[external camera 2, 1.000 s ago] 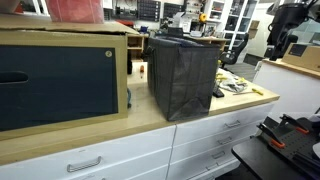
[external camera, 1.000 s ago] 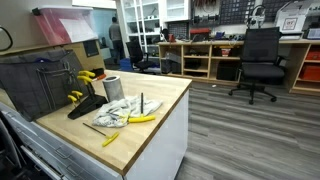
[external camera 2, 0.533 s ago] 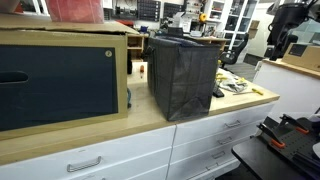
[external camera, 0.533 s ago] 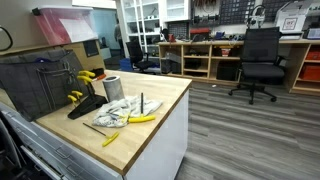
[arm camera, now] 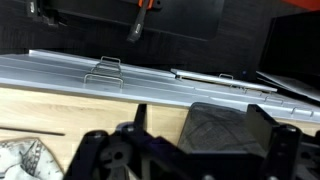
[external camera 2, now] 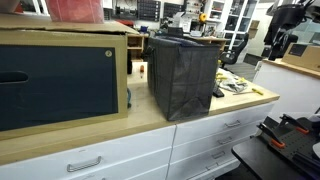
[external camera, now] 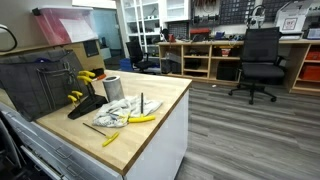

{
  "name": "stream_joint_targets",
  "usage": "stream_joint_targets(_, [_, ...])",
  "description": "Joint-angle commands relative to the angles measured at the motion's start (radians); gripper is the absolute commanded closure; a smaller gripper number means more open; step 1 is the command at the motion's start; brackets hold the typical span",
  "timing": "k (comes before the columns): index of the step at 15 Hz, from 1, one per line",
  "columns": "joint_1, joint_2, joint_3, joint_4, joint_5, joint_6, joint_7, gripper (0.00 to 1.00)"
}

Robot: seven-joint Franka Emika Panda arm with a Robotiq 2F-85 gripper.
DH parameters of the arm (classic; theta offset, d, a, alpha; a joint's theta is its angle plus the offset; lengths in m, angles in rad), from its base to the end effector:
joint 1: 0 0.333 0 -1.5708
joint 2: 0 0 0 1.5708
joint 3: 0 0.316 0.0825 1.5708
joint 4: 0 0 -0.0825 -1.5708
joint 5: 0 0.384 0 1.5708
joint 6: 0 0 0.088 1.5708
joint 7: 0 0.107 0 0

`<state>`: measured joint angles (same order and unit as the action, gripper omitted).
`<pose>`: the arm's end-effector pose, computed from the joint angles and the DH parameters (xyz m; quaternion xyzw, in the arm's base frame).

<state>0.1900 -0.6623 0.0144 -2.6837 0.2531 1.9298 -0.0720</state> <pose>0.3208 0.0840 0.4272 -0.9890 -0.0856 0.0523 0.1085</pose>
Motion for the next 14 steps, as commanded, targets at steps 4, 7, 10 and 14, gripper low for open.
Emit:
stream_joint_targets(4, [-0.167, 0.281, -0.057, 0.195, -0.036, 0.059, 0.045, 0.0])
stream_joint_targets(7, [-0.222, 0.421, -0.061, 0.297, -0.053, 0.097, 0.134, 0.0])
stream_joint_targets(10, [-0.256, 0.525, -0.062, 0.368, -0.065, 0.109, 0.273, 0.0])
stream_joint_targets(14, [-0.287, 0.617, -0.084, 0.403, -0.055, 0.121, 0.438, 0.0])
